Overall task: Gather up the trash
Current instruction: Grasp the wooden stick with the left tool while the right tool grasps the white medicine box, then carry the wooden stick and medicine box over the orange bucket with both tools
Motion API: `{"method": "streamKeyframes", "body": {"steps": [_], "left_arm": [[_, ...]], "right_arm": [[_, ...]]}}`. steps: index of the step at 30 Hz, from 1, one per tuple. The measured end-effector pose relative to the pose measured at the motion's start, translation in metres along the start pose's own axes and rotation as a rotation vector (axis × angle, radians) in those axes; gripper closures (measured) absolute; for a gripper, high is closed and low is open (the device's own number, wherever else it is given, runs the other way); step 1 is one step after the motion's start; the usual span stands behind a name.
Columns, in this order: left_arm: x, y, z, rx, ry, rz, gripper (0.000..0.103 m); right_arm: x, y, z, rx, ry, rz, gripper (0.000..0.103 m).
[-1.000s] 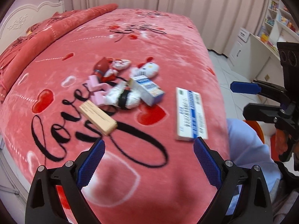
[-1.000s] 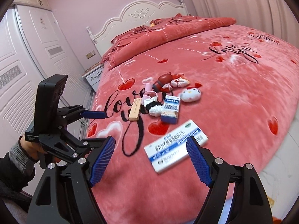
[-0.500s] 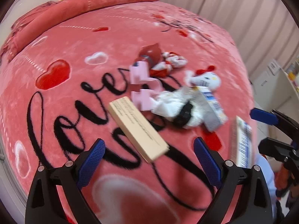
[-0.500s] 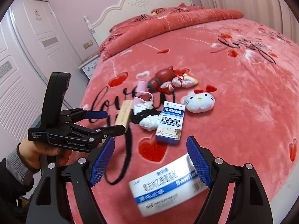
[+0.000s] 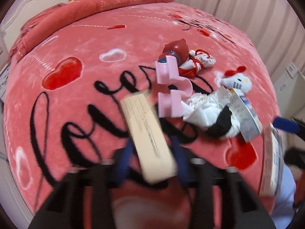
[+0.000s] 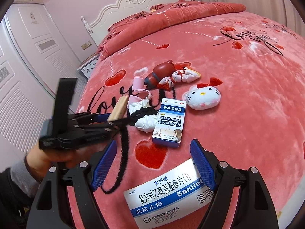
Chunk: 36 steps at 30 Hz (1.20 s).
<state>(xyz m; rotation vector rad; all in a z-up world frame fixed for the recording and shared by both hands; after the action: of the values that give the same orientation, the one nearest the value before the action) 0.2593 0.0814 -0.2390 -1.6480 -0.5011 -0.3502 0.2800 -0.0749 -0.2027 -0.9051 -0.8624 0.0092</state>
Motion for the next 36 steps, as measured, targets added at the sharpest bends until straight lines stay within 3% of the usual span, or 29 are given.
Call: {"method": "streamKeyframes", "body": {"steps": [5, 8, 13, 22, 28, 36], "left_arm": [[-0.013, -0.029, -0.007, -0.101, 0.113, 0.045, 0.074], [-0.021, -0.039, -0.014, -0.119, 0.193, 0.059, 0.074], [-0.025, -0.044, -0.026, -0.177, 0.256, 0.085, 0.074], [-0.022, -0.033, -0.042, -0.24, 0.306, 0.102, 0.074], [-0.026, -0.029, -0.045, -0.247, 0.303, 0.118, 0.074], [-0.028, -0.057, -0.063, -0.257, 0.337, 0.086, 0.074]], "right_arm": [[0.003, 0.004, -0.01, -0.03, 0.021, -0.006, 0.026], [0.005, 0.009, -0.015, -0.037, 0.032, 0.002, 0.033], [0.006, 0.024, -0.019, -0.045, 0.036, 0.038, 0.035], [0.001, 0.049, -0.024, -0.06, 0.012, 0.102, 0.063], [0.003, 0.044, -0.022, -0.057, -0.019, 0.069, 0.064], [0.005, -0.009, 0.0, -0.033, -0.065, 0.024, 0.064]]}}
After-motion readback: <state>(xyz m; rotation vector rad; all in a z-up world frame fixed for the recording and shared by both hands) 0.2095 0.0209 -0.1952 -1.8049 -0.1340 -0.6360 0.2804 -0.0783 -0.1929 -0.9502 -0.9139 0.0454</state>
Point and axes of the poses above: each gripper's, at about its wrist camera, not at the fingertips, and y roughly the way its jaws point, z to its left, x to its top, the point moved 10 cm from there along y, roughly the way its jaws point, and after that the axes turned 5 degrees about -y, right-handed, at the moved point
